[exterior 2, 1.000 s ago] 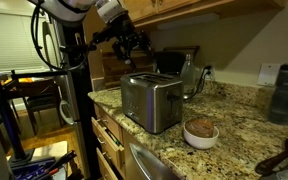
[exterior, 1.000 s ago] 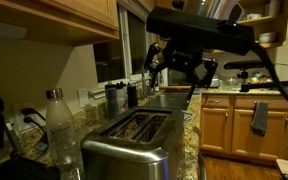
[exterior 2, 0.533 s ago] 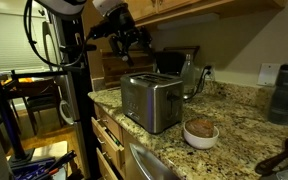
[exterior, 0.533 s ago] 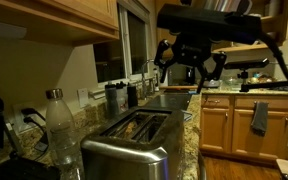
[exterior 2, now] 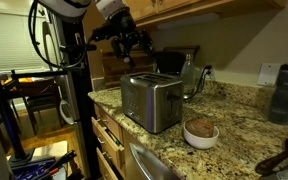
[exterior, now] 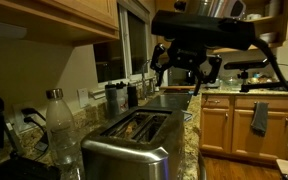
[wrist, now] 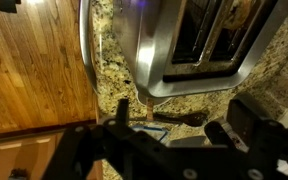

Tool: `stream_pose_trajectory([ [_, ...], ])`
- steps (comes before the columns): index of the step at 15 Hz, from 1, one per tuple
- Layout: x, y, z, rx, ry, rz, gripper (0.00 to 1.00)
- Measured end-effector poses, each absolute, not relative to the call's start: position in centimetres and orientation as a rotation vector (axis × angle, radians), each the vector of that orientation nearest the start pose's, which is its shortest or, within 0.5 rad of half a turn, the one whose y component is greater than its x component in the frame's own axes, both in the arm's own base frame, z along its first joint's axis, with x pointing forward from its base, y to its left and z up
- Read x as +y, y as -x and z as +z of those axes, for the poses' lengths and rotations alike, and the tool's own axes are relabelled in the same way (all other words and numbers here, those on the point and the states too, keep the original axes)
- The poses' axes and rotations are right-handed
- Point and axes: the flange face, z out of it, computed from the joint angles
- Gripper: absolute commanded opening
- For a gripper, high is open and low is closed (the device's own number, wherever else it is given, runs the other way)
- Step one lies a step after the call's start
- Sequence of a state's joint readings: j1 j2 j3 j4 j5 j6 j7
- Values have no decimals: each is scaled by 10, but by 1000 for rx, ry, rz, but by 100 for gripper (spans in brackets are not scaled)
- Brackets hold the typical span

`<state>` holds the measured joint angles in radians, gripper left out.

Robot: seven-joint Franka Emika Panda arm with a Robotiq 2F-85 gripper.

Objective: Put the slices of bread in the toaster

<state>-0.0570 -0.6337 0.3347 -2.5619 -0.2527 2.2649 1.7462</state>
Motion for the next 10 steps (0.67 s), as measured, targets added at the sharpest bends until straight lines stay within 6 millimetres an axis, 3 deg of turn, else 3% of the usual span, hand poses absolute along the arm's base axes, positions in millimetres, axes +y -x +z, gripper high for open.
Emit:
stream_pose_trajectory([
  [5,98,-394,508,1939,2324,-817,100],
  [10,64,-400,520,2064,2258,-783,100],
])
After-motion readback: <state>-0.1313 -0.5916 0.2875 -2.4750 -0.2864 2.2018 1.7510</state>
